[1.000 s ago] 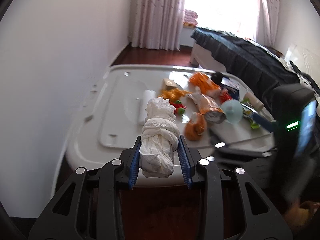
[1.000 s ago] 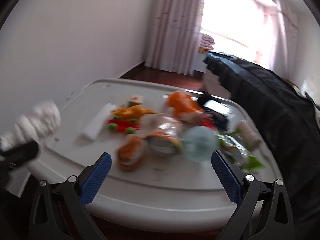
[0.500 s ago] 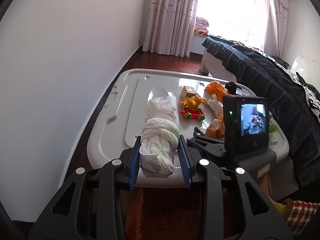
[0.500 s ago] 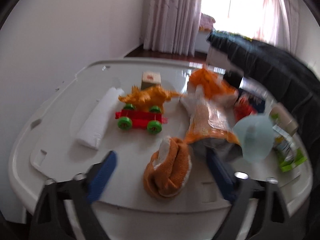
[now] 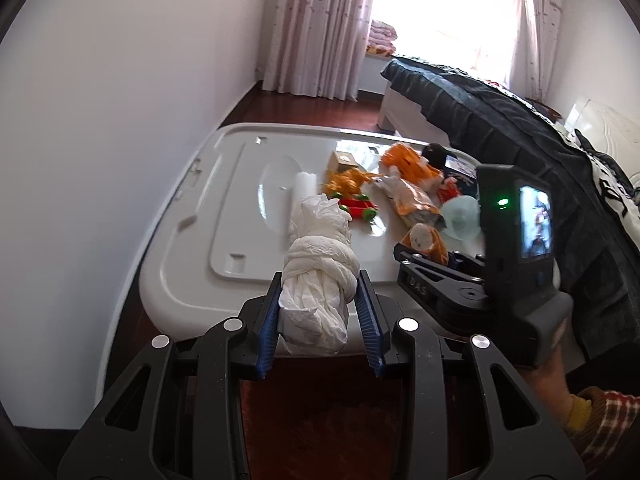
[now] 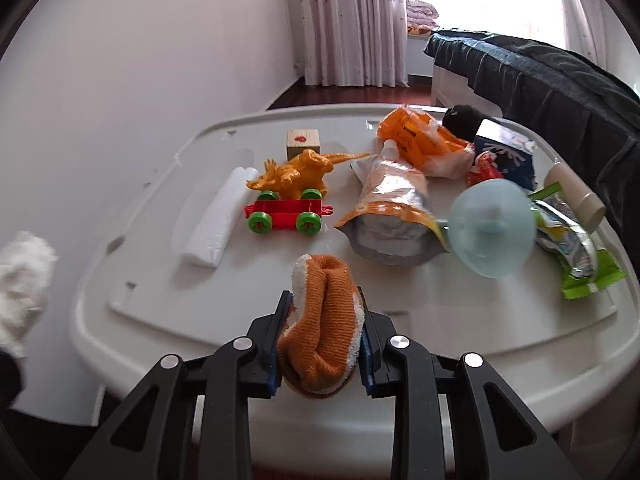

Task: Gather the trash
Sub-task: 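Grasp the white tissue bundle with the left tool while the right tool grasps the orange sock, then lower both held items into the orange-lined bin and open both tools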

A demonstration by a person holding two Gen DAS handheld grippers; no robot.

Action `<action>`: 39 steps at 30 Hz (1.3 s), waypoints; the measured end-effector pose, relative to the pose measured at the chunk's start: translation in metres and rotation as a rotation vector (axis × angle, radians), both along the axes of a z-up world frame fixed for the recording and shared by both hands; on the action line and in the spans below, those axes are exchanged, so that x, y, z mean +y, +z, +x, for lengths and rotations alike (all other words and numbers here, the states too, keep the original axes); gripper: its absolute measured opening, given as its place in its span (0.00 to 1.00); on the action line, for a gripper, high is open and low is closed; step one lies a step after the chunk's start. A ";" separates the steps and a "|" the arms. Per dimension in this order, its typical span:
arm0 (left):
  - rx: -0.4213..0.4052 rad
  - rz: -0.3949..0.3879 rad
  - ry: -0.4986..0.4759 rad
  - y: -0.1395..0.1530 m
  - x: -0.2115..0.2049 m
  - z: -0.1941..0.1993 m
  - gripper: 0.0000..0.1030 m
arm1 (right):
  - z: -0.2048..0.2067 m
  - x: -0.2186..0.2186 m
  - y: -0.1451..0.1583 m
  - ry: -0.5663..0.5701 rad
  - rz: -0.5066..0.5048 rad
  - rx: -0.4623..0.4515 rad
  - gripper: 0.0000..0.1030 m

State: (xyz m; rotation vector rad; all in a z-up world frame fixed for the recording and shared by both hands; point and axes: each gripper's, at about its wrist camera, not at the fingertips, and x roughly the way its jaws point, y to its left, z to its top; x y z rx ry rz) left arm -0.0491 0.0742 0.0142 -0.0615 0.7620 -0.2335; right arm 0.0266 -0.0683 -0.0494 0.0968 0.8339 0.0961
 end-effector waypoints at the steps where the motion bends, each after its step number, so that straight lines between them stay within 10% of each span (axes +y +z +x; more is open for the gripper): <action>1: 0.002 -0.001 -0.006 0.000 -0.003 -0.001 0.33 | -0.006 -0.003 0.006 0.011 0.020 -0.001 0.28; 11: 0.155 -0.027 -0.105 -0.025 -0.023 -0.039 0.33 | -0.089 -0.021 0.036 0.102 0.035 0.061 0.28; 22: 0.328 0.022 -0.163 -0.067 -0.031 -0.076 0.34 | -0.157 -0.046 -0.010 0.090 -0.058 0.249 0.32; 25: 0.392 0.021 -0.168 -0.078 -0.032 -0.080 0.38 | -0.163 -0.047 -0.016 0.067 -0.099 0.271 0.58; 27: 0.417 0.003 -0.153 -0.080 -0.030 -0.082 0.59 | -0.166 -0.047 -0.016 0.050 -0.113 0.262 0.81; 29: 0.404 0.009 -0.113 -0.075 -0.027 -0.083 0.77 | -0.166 -0.048 -0.011 0.046 -0.114 0.242 0.82; 39: 0.152 0.027 -0.028 -0.016 -0.011 -0.062 0.83 | -0.151 -0.068 0.032 -0.027 -0.082 0.073 0.87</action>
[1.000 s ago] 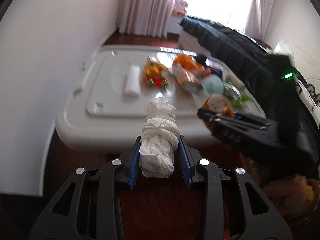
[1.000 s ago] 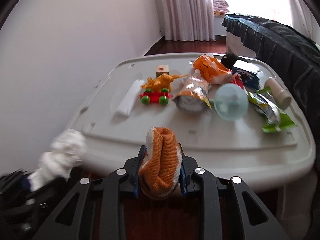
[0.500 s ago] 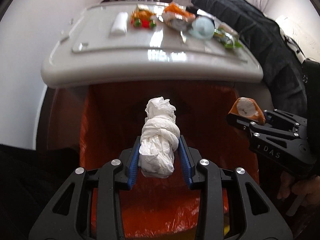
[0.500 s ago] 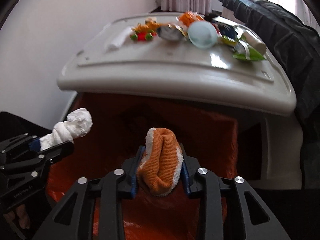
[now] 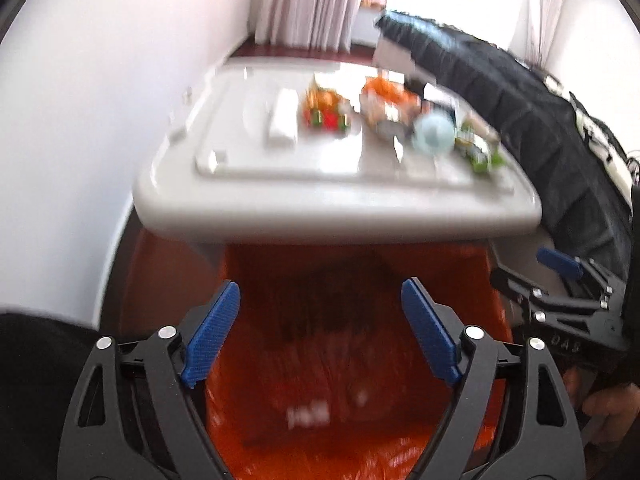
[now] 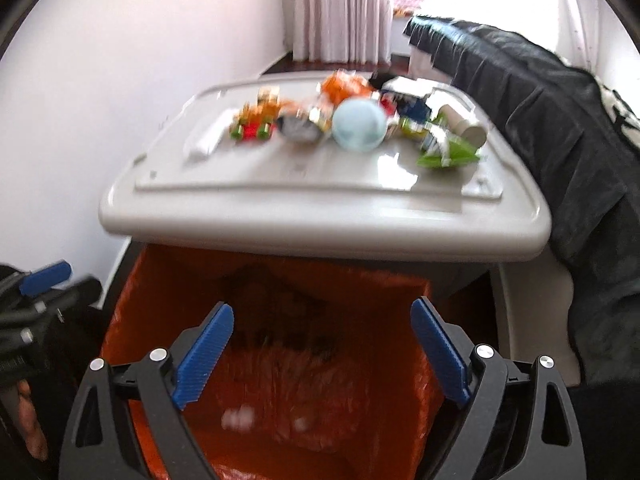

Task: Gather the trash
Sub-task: 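Lower both held items into the orange-lined bin and open both tools, then grasp the pale blue cup with the right tool while the left tool grasps the white foam tube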

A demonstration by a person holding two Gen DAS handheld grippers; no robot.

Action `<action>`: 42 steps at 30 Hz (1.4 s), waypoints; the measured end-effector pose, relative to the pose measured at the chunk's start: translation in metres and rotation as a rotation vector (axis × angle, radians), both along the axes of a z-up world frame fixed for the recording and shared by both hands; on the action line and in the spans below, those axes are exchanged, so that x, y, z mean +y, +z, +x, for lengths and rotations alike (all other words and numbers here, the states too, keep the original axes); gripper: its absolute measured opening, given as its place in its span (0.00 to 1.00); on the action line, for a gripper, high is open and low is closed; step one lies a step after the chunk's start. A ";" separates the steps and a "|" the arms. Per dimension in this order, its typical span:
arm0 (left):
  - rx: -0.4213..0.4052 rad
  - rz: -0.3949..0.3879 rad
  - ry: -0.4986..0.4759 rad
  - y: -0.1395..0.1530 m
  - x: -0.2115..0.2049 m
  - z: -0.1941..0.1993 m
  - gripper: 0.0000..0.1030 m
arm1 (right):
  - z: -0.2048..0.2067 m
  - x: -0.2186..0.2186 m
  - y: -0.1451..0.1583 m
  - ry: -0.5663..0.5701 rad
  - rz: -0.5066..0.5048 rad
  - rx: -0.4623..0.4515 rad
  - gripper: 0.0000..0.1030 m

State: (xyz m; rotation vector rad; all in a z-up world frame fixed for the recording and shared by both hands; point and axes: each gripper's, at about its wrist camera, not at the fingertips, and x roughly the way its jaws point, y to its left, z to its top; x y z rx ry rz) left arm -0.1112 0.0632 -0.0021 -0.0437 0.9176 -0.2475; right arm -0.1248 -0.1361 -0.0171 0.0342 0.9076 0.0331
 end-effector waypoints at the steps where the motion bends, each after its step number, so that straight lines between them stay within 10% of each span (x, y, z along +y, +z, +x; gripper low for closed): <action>1: -0.024 0.006 0.005 0.007 -0.001 0.005 0.85 | 0.005 -0.001 0.006 -0.001 -0.006 -0.020 0.87; 9: -0.109 0.024 0.058 0.030 -0.007 0.062 0.85 | 0.071 -0.007 0.036 -0.016 -0.071 -0.142 0.91; 16: -0.096 0.001 0.074 0.022 -0.012 0.088 0.86 | 0.146 -0.009 0.004 0.002 -0.187 -0.133 0.91; 36: -0.085 -0.004 0.047 0.004 -0.018 0.098 0.86 | 0.220 -0.047 -0.041 -0.058 -0.096 -0.022 0.56; 42: -0.068 -0.004 0.052 -0.001 -0.019 0.101 0.86 | 0.229 -0.051 -0.051 -0.030 -0.029 0.019 0.06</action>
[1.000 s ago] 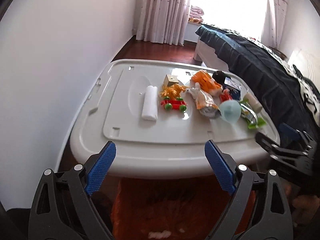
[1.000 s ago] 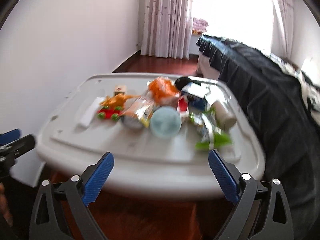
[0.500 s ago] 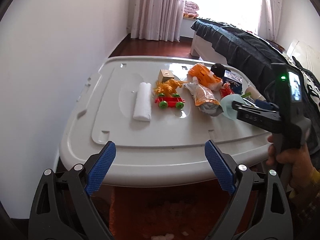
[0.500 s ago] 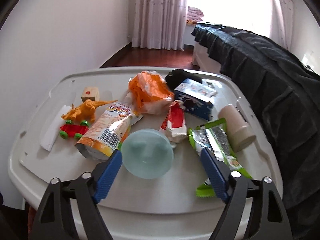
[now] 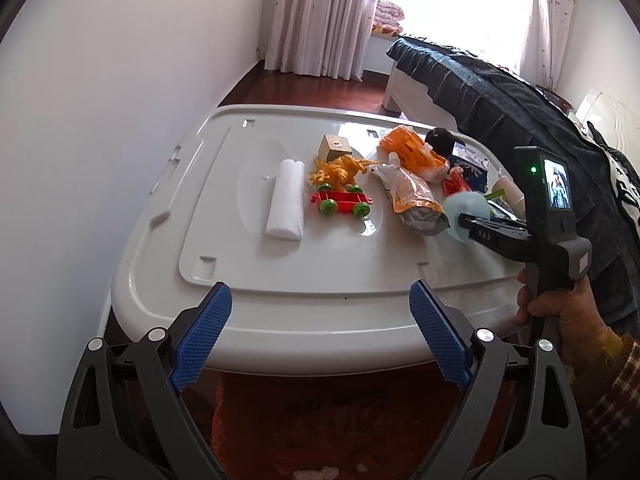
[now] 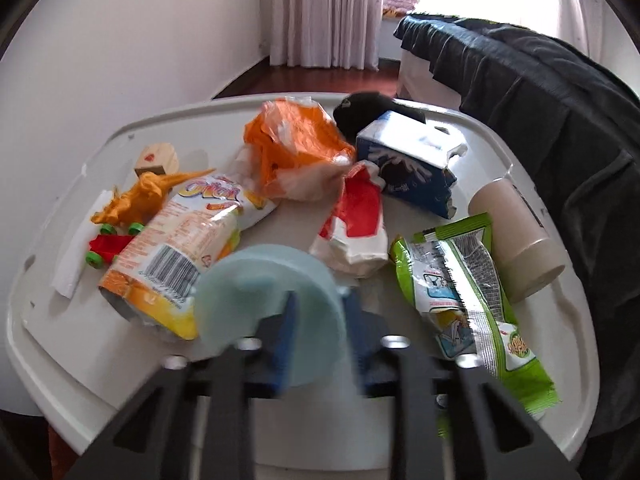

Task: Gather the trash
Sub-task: 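Grasp the pale blue cup with the right tool while the left tool grasps the white foam tube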

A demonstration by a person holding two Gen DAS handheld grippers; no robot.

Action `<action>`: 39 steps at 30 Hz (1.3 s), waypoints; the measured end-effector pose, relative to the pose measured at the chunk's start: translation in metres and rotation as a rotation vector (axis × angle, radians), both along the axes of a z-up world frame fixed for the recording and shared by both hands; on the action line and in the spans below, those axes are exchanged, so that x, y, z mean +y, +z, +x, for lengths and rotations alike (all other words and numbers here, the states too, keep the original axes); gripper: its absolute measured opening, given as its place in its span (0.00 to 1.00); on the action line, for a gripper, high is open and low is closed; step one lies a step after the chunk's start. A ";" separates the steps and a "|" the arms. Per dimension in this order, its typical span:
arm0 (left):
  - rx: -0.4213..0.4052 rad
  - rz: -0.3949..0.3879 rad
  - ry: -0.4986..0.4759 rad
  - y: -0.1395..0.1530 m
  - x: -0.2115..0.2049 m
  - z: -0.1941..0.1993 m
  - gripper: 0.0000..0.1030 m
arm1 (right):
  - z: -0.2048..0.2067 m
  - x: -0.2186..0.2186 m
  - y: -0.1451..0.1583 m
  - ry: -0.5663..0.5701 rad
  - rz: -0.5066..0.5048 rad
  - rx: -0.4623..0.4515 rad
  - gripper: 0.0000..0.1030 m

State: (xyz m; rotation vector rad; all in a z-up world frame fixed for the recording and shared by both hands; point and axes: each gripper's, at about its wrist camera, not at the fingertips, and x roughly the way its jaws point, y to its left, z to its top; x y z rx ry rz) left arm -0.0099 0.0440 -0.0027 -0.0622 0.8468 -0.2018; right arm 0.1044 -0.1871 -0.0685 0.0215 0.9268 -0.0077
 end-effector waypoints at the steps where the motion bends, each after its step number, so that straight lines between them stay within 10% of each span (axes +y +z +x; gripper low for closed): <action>1: -0.001 0.006 0.000 0.000 0.000 0.000 0.86 | -0.001 -0.001 0.002 -0.009 0.012 -0.003 0.05; 21: 0.006 0.150 0.064 -0.044 0.005 0.102 0.85 | -0.039 -0.002 0.068 0.042 0.140 -0.152 0.03; 32: 0.052 0.166 0.005 -0.077 -0.003 0.132 0.36 | -0.040 0.005 0.073 0.074 0.151 -0.169 0.03; 39: 0.009 0.146 0.064 -0.058 0.014 0.115 0.30 | -0.044 0.010 0.079 0.088 0.139 -0.191 0.03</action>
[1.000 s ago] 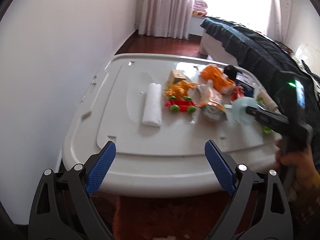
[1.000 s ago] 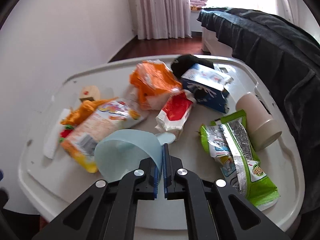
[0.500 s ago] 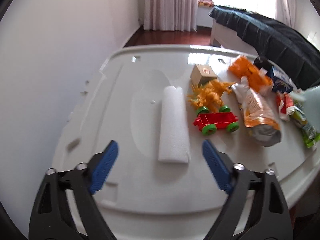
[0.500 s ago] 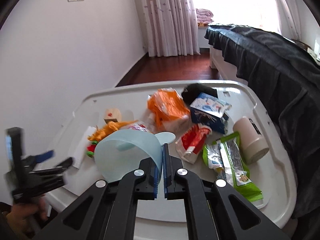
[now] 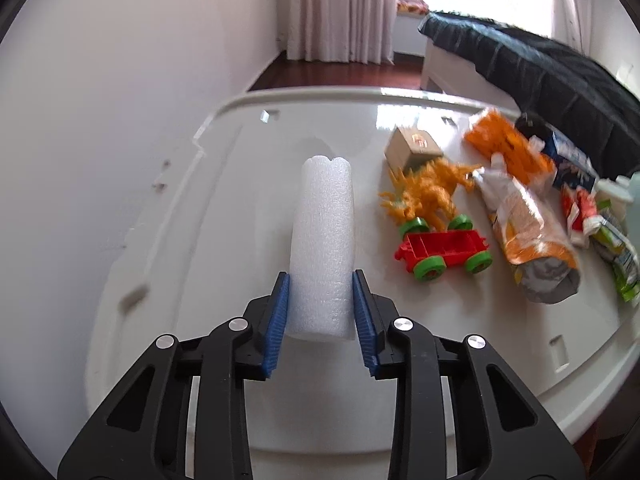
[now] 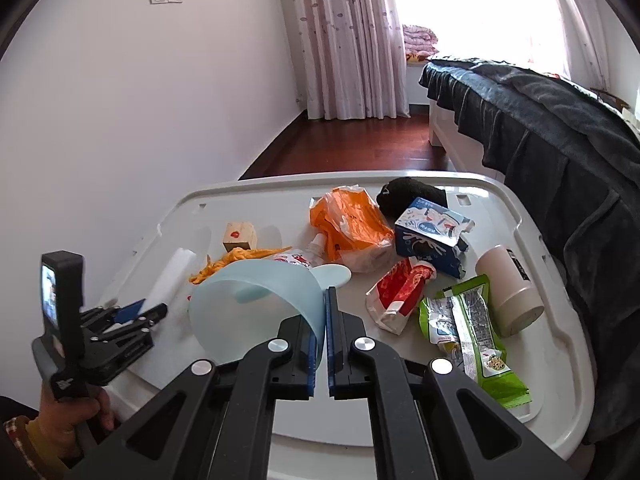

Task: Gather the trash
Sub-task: 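Grasp the pale blue cup with the right tool while the left tool grasps the white foam tube, then drop the foam tube and blue cup into the bin, opening both tools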

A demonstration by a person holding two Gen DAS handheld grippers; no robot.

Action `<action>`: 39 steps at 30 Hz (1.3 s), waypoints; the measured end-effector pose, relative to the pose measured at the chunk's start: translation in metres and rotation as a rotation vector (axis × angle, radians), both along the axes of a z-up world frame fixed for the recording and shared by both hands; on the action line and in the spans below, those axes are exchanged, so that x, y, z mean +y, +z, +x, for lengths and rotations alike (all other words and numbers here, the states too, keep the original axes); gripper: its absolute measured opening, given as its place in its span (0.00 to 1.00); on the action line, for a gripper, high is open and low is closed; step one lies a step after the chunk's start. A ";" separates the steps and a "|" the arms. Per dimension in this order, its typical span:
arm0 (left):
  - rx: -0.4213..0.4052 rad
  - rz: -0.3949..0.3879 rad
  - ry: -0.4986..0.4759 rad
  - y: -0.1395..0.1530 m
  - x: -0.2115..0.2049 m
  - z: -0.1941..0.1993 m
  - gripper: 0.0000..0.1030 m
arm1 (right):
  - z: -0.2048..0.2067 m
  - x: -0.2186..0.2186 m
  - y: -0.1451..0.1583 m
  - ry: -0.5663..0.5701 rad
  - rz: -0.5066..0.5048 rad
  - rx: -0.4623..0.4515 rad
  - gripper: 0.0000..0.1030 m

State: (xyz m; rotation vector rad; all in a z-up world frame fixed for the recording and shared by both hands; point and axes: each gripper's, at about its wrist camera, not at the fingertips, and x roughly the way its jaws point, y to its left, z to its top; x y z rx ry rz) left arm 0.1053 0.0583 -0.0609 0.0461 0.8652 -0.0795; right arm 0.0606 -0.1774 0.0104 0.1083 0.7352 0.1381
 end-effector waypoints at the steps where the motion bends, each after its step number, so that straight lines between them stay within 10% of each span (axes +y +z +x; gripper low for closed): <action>1: -0.012 -0.002 0.005 0.006 0.002 -0.004 0.30 | -0.001 0.000 0.001 0.002 0.002 -0.003 0.03; 13: -0.069 -0.022 -0.083 0.075 0.001 -0.119 0.30 | -0.079 0.024 0.035 0.079 -0.018 -0.013 0.03; 29: 0.257 -0.043 -0.214 -0.003 -0.023 -0.220 0.32 | -0.195 0.057 -0.074 0.142 -0.099 0.401 0.05; 31: 0.268 -0.061 -0.186 -0.005 -0.022 -0.223 0.47 | -0.194 0.055 -0.073 0.119 -0.137 0.395 0.15; 33: 0.277 -0.065 -0.139 -0.004 -0.019 -0.224 0.70 | -0.195 0.052 -0.068 0.082 -0.148 0.373 0.58; 39: 0.226 -0.038 -0.082 0.010 -0.010 -0.221 0.80 | -0.193 0.037 -0.050 0.017 -0.155 0.288 0.68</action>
